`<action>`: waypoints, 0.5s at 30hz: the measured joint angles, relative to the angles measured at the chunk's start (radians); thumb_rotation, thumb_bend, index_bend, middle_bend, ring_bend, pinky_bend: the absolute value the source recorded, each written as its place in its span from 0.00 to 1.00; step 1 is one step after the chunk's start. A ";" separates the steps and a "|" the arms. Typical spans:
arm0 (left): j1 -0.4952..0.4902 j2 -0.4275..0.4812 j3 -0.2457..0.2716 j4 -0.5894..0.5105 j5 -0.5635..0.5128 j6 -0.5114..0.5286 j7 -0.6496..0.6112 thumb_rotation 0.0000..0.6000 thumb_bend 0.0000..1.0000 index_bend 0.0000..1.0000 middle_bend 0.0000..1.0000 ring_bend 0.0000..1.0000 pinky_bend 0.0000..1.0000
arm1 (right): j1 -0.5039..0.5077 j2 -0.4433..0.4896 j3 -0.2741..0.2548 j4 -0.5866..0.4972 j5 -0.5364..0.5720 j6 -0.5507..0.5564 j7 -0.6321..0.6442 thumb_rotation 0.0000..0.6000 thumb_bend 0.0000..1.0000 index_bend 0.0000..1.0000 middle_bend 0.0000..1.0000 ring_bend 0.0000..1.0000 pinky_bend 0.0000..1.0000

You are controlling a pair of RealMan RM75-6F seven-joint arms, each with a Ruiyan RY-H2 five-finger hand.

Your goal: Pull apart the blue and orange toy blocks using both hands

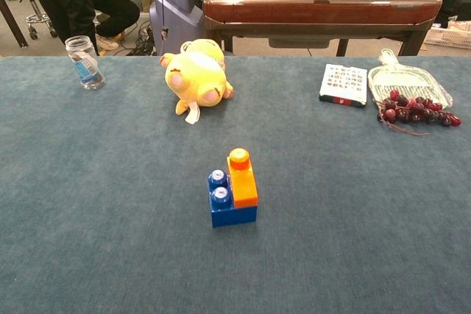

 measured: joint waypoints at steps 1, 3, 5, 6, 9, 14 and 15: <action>0.001 0.000 0.001 0.001 -0.001 0.000 0.002 1.00 0.38 0.39 0.59 0.60 0.80 | 0.000 -0.002 -0.001 0.003 0.001 -0.003 0.002 1.00 0.42 0.63 0.62 0.53 0.52; 0.003 0.001 -0.001 0.001 -0.007 0.002 0.006 1.00 0.38 0.40 0.59 0.60 0.80 | 0.000 -0.009 -0.003 0.014 0.005 -0.011 0.011 1.00 0.42 0.63 0.62 0.53 0.52; 0.003 0.002 -0.005 -0.002 -0.013 0.003 0.005 1.00 0.38 0.40 0.59 0.60 0.80 | 0.004 -0.014 -0.002 0.024 0.010 -0.022 0.020 1.00 0.42 0.63 0.62 0.53 0.52; 0.003 0.004 -0.006 -0.006 -0.014 0.003 0.004 1.00 0.38 0.39 0.59 0.60 0.80 | 0.009 -0.018 0.001 0.032 0.011 -0.030 0.027 1.00 0.42 0.63 0.61 0.52 0.51; 0.005 0.006 -0.007 -0.010 -0.013 0.010 0.012 1.00 0.38 0.39 0.59 0.60 0.80 | 0.025 -0.022 0.009 0.038 0.001 -0.036 0.031 1.00 0.40 0.63 0.58 0.49 0.37; 0.012 0.005 0.000 -0.014 -0.012 0.014 0.011 1.00 0.38 0.39 0.59 0.60 0.80 | 0.065 -0.028 0.021 0.033 -0.059 -0.039 0.007 1.00 0.25 0.62 0.46 0.36 0.23; 0.013 0.005 0.004 -0.010 -0.011 0.012 0.012 1.00 0.38 0.39 0.59 0.60 0.80 | 0.080 -0.031 0.024 0.029 -0.078 -0.042 -0.007 1.00 0.20 0.60 0.42 0.32 0.22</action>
